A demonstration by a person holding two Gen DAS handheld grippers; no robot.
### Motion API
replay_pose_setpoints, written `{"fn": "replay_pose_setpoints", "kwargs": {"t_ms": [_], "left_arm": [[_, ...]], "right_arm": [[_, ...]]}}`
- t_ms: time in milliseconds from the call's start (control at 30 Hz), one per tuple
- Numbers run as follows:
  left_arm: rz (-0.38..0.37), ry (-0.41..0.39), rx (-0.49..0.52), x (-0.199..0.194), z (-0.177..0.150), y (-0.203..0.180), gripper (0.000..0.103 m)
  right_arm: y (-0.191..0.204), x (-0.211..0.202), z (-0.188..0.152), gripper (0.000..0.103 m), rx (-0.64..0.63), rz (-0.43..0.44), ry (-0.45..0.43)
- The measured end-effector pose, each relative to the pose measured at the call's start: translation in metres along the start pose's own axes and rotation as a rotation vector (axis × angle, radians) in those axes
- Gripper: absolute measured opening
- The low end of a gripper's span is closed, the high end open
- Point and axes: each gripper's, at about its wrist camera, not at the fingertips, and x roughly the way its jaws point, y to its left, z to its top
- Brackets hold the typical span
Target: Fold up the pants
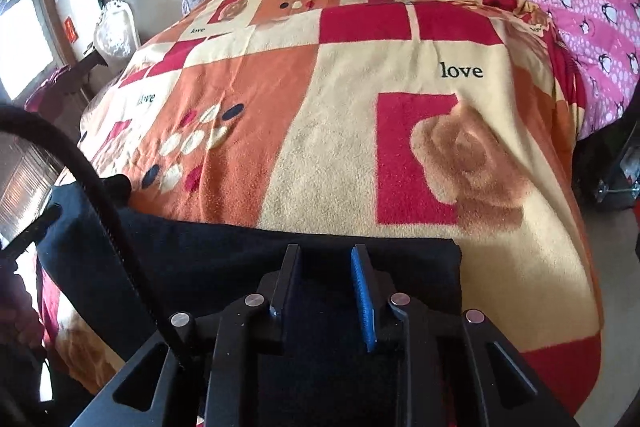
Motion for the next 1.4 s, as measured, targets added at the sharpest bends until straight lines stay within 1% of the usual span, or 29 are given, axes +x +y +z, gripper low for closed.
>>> {"fn": "replay_pose_setpoints", "kwargs": {"t_ms": [33, 100, 200, 267, 300, 333, 367, 400, 467, 500, 567, 633, 700, 733, 800, 833, 900, 933, 967, 1000, 1033, 1067, 1100, 1133, 1233, 1267, 1333, 1367, 1400], "left_arm": [[0.005, 0.041, 0.006, 0.014, 0.001, -0.004, 0.01], [0.038, 0.015, -0.001, 0.024, 0.005, -0.006, 0.011], [0.015, 0.024, -0.088, 0.036, 0.016, 0.008, 0.011], [0.001, 0.02, -0.126, 0.037, 0.017, 0.013, 0.01], [0.002, 0.018, -0.126, 0.035, 0.015, 0.012, 0.01], [0.007, 0.009, -0.118, 0.032, 0.014, 0.01, 0.01], [0.015, -0.007, -0.103, 0.025, 0.011, 0.008, 0.01], [0.014, -0.027, -0.088, 0.018, 0.007, 0.005, 0.011], [-0.015, -0.071, -0.065, 0.001, -0.002, 0.001, 0.011], [-0.016, -0.093, -0.05, -0.006, -0.006, -0.002, 0.011], [0.037, -0.151, -0.035, -0.022, -0.013, -0.003, 0.011], [0.075, -0.182, -0.081, -0.031, -0.018, 0.004, 0.011], [0.086, -0.194, -0.141, -0.032, -0.021, 0.016, 0.011], [0.099, -0.187, -0.183, -0.03, -0.022, 0.023, 0.011], [0.105, -0.139, -0.247, -0.023, -0.023, 0.035, 0.011], [0.098, -0.14, -0.259, -0.022, -0.024, 0.037, 0.011], [0.107, -0.151, -0.245, -0.023, -0.025, 0.034, 0.011], [0.117, -0.151, -0.233, -0.022, -0.026, 0.032, 0.011], [0.124, -0.154, -0.227, -0.022, -0.027, 0.031, 0.012], [0.124, -0.158, -0.223, -0.022, -0.027, 0.03, 0.016], [0.112, -0.162, -0.222, -0.022, -0.027, 0.03, 0.021], [0.104, -0.165, -0.22, -0.022, -0.028, 0.03, 0.022], [0.102, -0.167, -0.219, -0.022, -0.028, 0.03, 0.022], [0.1, -0.167, -0.221, -0.023, -0.028, 0.03, 0.022], [0.087, -0.171, -0.229, -0.024, -0.028, 0.032, 0.022], [0.084, -0.171, -0.23, -0.024, -0.028, 0.032, 0.022], [0.079, -0.172, -0.231, -0.024, -0.028, 0.032, 0.022], [0.076, -0.172, -0.232, -0.025, -0.028, 0.032, 0.022], [0.074, -0.171, -0.234, -0.024, -0.028, 0.032, 0.022]], "right_arm": [[0.003, -0.01, -0.005, 0.024, 0.008, 0.027, -0.029], [0.007, -0.026, -0.014, 0.024, 0.025, 0.061, -0.074], [0.008, -0.041, -0.034, 0.026, 0.063, 0.103, -0.116], [0.009, -0.039, -0.046, 0.031, 0.091, 0.141, -0.117], [0.009, -0.034, -0.05, 0.038, 0.094, 0.149, -0.106], [0.009, -0.025, -0.056, 0.038, 0.099, 0.138, -0.089], [0.009, -0.025, -0.059, 0.038, 0.1, 0.138, -0.125], [0.009, -0.026, -0.062, 0.043, 0.102, 0.138, -0.15], [0.015, -0.024, -0.064, 0.045, 0.076, 0.126, -0.177], [0.017, -0.023, -0.065, 0.047, 0.06, 0.114, -0.188], [0.024, -0.022, -0.069, 0.051, 0.026, 0.089, -0.219], [0.031, -0.021, -0.073, 0.062, -0.007, 0.077, -0.244], [0.036, -0.02, -0.073, 0.069, -0.034, 0.074, -0.24], [0.039, -0.019, -0.071, 0.071, -0.052, 0.077, -0.224], [0.036, -0.023, -0.07, 0.069, -0.047, 0.093, -0.195], [0.03, -0.03, -0.07, 0.066, -0.008, 0.132, -0.2], [0.012, -0.045, -0.078, 0.066, 0.103, 0.181, -0.235], [0.005, -0.052, -0.082, 0.066, 0.152, 0.187, -0.254], [-0.005, -0.06, -0.087, 0.066, 0.198, 0.165, -0.274], [-0.009, -0.065, -0.09, 0.066, 0.22, 0.126, -0.285], [-0.012, -0.07, -0.094, 0.066, 0.227, 0.071, -0.296], [-0.012, -0.075, -0.096, 0.066, 0.216, 0.033, -0.313], [-0.011, -0.079, -0.098, 0.066, 0.203, 0.021, -0.331], [-0.008, -0.082, -0.1, 0.066, 0.183, 0.03, -0.349], [-0.001, -0.077, -0.096, 0.066, 0.154, 0.069, -0.338], [-0.001, -0.07, -0.093, 0.066, 0.154, 0.07, -0.318], [-0.009, -0.049, -0.09, 0.066, 0.198, 0.036, -0.243], [-0.013, -0.048, -0.091, 0.066, 0.207, 0.047, -0.269], [-0.014, -0.051, -0.09, 0.065, 0.21, 0.036, -0.285]]}}
